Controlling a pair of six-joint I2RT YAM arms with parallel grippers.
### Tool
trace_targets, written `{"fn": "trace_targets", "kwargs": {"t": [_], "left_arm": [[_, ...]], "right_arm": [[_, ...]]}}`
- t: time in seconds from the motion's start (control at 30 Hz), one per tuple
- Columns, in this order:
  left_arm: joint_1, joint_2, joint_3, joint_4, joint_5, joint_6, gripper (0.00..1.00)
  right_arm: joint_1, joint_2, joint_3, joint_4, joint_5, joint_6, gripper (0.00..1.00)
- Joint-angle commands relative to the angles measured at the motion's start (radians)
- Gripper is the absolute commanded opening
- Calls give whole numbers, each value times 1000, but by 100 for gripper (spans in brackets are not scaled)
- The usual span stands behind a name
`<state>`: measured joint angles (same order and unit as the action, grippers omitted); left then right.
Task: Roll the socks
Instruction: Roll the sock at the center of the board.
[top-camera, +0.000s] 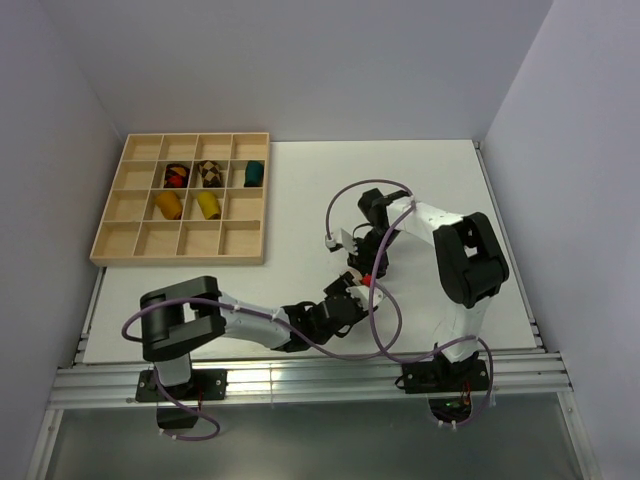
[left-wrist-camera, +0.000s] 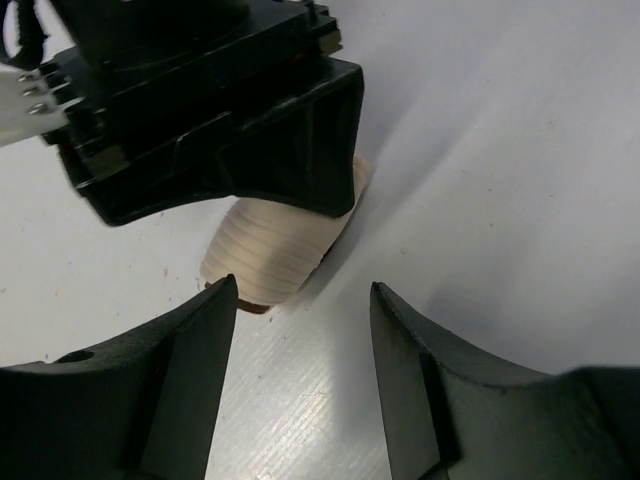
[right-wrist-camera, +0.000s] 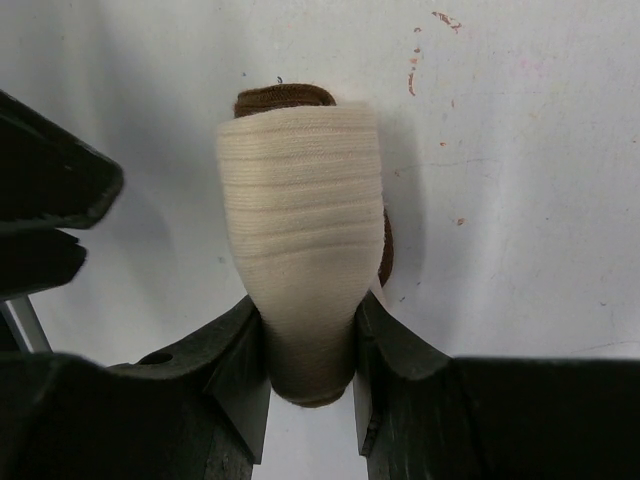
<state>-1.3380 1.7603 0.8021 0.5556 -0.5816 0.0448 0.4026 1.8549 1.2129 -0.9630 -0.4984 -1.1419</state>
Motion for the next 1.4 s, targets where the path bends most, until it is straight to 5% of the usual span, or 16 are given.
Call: {"fn": "trace_targets", "kwargs": {"t": [0.0, 0.6, 1.37], "left_arm": [[2, 45, 58, 10, 19, 105, 62], [42, 234, 209, -74, 75, 337, 66], [109, 337, 370, -402, 312, 322, 61]], "right_arm": [[-10, 53, -9, -82, 73, 11, 25], [-10, 135, 63, -195, 69, -2, 24], [-10, 236, 154, -424, -8, -125, 24]]}}
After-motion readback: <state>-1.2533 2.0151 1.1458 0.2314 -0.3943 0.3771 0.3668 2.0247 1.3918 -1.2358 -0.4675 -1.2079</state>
